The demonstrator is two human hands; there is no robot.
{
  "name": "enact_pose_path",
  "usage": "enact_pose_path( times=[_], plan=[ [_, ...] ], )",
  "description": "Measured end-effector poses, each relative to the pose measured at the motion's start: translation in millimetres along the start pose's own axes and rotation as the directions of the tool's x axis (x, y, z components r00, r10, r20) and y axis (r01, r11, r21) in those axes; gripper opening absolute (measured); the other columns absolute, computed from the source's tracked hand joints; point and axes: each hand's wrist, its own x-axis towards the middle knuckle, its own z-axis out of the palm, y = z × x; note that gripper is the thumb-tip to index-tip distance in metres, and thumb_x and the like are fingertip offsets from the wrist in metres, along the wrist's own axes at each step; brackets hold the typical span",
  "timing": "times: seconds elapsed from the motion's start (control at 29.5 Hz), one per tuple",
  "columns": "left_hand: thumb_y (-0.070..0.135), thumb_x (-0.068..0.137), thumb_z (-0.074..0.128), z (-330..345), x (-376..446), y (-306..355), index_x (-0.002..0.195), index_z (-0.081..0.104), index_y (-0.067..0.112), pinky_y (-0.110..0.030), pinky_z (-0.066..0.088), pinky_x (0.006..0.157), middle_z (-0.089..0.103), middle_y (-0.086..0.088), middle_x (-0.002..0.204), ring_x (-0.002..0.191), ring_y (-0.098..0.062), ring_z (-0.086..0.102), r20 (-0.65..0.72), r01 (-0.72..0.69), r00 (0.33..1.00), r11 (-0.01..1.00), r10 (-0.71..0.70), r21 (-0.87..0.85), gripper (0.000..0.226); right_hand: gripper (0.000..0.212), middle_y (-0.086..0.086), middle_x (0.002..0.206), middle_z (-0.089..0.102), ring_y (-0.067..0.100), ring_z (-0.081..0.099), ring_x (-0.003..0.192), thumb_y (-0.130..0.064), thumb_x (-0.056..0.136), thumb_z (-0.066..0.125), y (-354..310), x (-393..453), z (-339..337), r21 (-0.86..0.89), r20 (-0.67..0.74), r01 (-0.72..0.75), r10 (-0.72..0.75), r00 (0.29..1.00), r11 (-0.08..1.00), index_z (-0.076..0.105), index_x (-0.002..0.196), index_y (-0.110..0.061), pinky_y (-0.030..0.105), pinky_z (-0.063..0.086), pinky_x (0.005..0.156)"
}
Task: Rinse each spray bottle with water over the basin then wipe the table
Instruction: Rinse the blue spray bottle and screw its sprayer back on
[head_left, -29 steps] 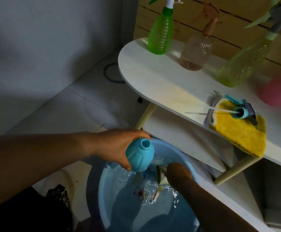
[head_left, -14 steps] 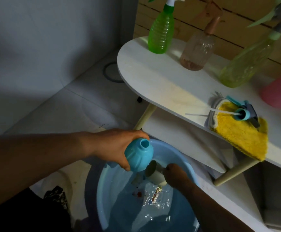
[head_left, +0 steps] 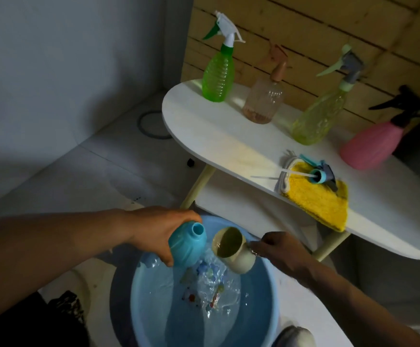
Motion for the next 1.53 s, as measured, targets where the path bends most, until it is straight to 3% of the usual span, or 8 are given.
enact_pose_path(
  times=[0.1,0.24,0.31,0.37,0.47,0.75,0.95,1.53],
  plan=[
    [0.038,0.066,0.091,4,-2,1,0.140,0.033,0.050,-0.015,0.041,0.077,0.046,0.030,0.124,0.109,-0.001,0.051,0.019,0.009,1.000,1.000,-0.010,0.028,0.095,0.037,-0.002,0.066,0.066,0.008,0.055,0.056,-0.052,0.088,0.070,-14,-19,-23,-0.005,-0.053,0.054,-0.054,0.997,0.999,0.072,0.075,-0.017,0.026,0.043,0.055],
    [0.039,0.067,0.091,6,0,2,0.139,0.033,0.049,-0.014,0.040,0.071,0.045,0.029,0.115,0.099,0.000,0.051,0.026,0.009,1.000,0.999,-0.010,0.040,0.093,0.036,0.000,0.074,0.073,0.020,0.068,0.074,-0.051,0.087,0.072,-32,-40,-44,0.070,-0.128,0.143,-0.134,0.983,0.987,0.072,0.073,-0.018,0.041,0.055,0.072],
    [0.038,0.069,0.091,6,1,7,0.140,0.034,0.044,-0.010,0.036,0.065,0.044,0.029,0.109,0.091,0.001,0.049,0.015,0.009,1.000,0.998,-0.010,0.057,0.091,0.036,0.001,0.073,0.072,0.012,0.062,0.062,-0.052,0.086,0.073,-38,-49,-51,0.088,-0.165,0.169,-0.153,0.974,0.982,0.072,0.073,-0.019,0.038,0.051,0.064],
    [0.040,0.068,0.091,6,3,9,0.142,0.034,0.041,-0.014,0.042,0.070,0.047,0.026,0.115,0.097,-0.003,0.053,0.000,-0.004,1.000,0.998,0.004,0.065,0.093,0.036,0.003,0.070,0.070,0.004,0.047,0.048,-0.053,0.085,0.074,-43,-54,-55,0.114,-0.195,0.182,-0.158,0.968,0.977,0.073,0.073,-0.019,0.032,0.042,0.056],
    [0.045,0.064,0.092,7,6,11,0.146,0.033,0.042,-0.027,0.052,0.086,0.054,0.018,0.131,0.112,-0.009,0.057,-0.018,-0.009,1.000,0.998,0.010,0.058,0.101,0.037,-0.002,0.060,0.061,0.003,0.040,0.046,-0.053,0.083,0.074,-53,-60,-57,0.131,-0.249,0.211,-0.174,0.953,0.969,0.071,0.073,-0.018,0.030,0.037,0.054],
    [0.049,0.063,0.092,4,13,13,0.141,0.037,0.041,-0.033,0.057,0.089,0.059,0.017,0.125,0.105,-0.009,0.062,-0.023,-0.030,0.999,0.998,0.031,0.062,0.096,0.037,-0.007,0.056,0.058,0.005,0.042,0.047,-0.055,0.083,0.074,-63,-56,-51,0.062,-0.304,0.267,-0.236,0.923,0.962,0.068,0.071,-0.020,0.030,0.038,0.052],
    [0.047,0.065,0.092,4,14,10,0.146,0.033,0.039,-0.023,0.051,0.086,0.055,0.018,0.128,0.104,-0.004,0.056,-0.069,-0.030,0.997,0.998,0.034,0.049,0.101,0.036,-0.004,0.064,0.061,0.011,0.051,0.058,-0.056,0.085,0.071,-70,-63,-51,-0.029,-0.353,0.285,-0.276,0.894,0.958,0.065,0.071,-0.024,0.031,0.040,0.054],
    [0.048,0.067,0.092,7,17,18,0.145,0.032,0.038,-0.024,0.050,0.087,0.053,0.018,0.127,0.107,-0.005,0.054,-0.058,-0.039,0.997,0.999,0.040,0.029,0.098,0.037,-0.012,0.076,0.064,0.010,0.058,0.072,-0.064,0.085,0.064,-76,-80,-49,-0.241,-0.456,0.262,-0.348,0.819,0.934,0.064,0.078,-0.027,0.033,0.048,0.063]
  ],
)
